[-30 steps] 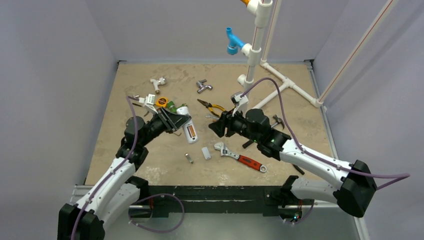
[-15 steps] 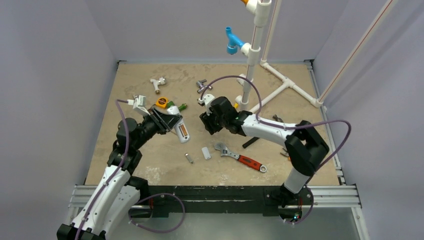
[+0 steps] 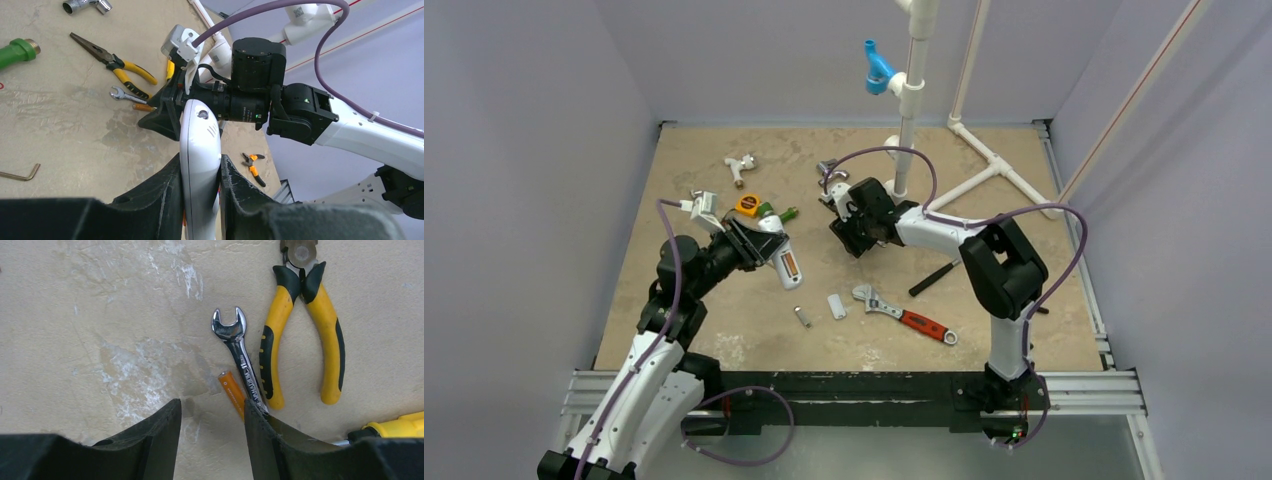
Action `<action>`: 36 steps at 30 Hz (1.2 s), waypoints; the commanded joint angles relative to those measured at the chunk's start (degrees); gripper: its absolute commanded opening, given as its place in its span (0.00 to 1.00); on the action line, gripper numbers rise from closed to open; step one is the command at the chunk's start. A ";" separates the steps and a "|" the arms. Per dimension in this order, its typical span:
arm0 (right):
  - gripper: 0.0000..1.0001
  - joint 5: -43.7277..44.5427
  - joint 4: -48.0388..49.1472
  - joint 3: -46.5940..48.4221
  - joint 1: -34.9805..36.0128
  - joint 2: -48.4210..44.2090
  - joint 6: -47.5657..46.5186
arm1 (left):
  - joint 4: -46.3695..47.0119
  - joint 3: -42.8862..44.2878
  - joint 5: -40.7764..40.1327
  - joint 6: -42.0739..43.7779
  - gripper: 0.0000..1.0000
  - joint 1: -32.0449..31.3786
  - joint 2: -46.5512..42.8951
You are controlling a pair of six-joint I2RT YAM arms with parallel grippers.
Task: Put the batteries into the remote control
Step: Move the distractor to the center of the board.
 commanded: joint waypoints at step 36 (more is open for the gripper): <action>0.35 6.20 2.49 -2.22 5.77 -4.23 -3.78 | 3.14 2.23 2.33 0.59 0.00 0.39 0.47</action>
